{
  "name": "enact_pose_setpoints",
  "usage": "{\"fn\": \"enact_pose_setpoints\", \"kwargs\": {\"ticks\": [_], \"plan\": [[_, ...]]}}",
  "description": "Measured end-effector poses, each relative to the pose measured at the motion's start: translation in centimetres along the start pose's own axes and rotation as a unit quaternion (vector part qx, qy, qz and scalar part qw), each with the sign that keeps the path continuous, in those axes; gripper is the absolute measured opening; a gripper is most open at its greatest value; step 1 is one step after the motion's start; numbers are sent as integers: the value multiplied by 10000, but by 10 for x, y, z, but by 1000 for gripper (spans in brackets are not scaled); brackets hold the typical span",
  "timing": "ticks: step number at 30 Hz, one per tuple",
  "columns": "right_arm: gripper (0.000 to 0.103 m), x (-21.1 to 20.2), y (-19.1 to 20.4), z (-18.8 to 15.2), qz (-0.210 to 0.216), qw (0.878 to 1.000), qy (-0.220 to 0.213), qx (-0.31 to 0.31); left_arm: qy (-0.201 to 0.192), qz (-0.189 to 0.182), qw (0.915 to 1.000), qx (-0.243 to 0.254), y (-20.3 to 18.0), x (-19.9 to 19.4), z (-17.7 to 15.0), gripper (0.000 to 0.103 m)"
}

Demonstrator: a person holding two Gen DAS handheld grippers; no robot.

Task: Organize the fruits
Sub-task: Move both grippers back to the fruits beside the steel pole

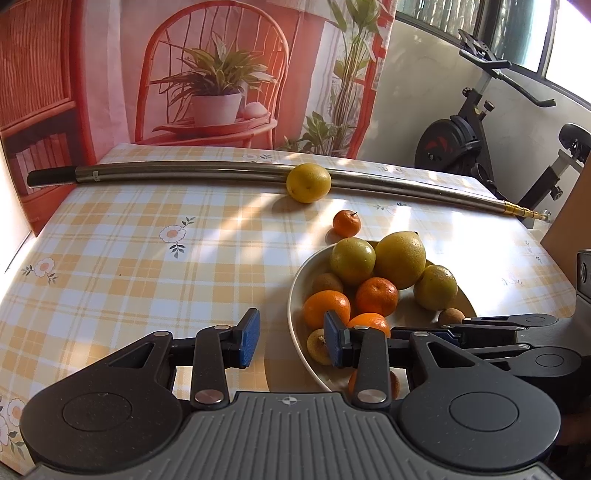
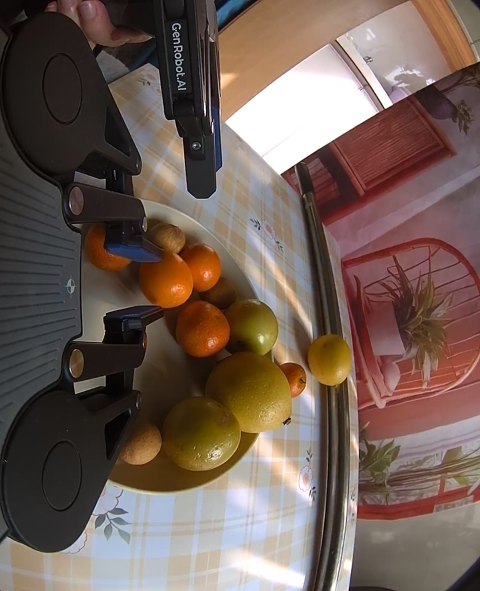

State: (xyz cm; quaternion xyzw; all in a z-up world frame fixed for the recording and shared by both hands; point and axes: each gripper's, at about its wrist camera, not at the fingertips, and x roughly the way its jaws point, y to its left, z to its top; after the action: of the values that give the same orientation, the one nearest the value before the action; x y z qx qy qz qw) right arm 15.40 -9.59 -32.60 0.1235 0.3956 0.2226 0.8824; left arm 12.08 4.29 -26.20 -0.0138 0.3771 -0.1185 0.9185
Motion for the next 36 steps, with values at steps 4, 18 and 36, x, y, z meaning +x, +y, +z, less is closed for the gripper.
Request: {"fn": "enact_pose_setpoints", "kwargs": {"ticks": [4,18,36], "plan": [[30,1,0,-1,-18,10000,-15,20,-13,6,10000,-7,2,0,2,40],[36,-62,-39,36,-738,9917,-1025,242,-362,-18,9993,-102,15,-8,49,41],[38,-76,-98,81,-1629,9759,-1439,194,-235,-344,9989,235,-10,51,99,48]]}}
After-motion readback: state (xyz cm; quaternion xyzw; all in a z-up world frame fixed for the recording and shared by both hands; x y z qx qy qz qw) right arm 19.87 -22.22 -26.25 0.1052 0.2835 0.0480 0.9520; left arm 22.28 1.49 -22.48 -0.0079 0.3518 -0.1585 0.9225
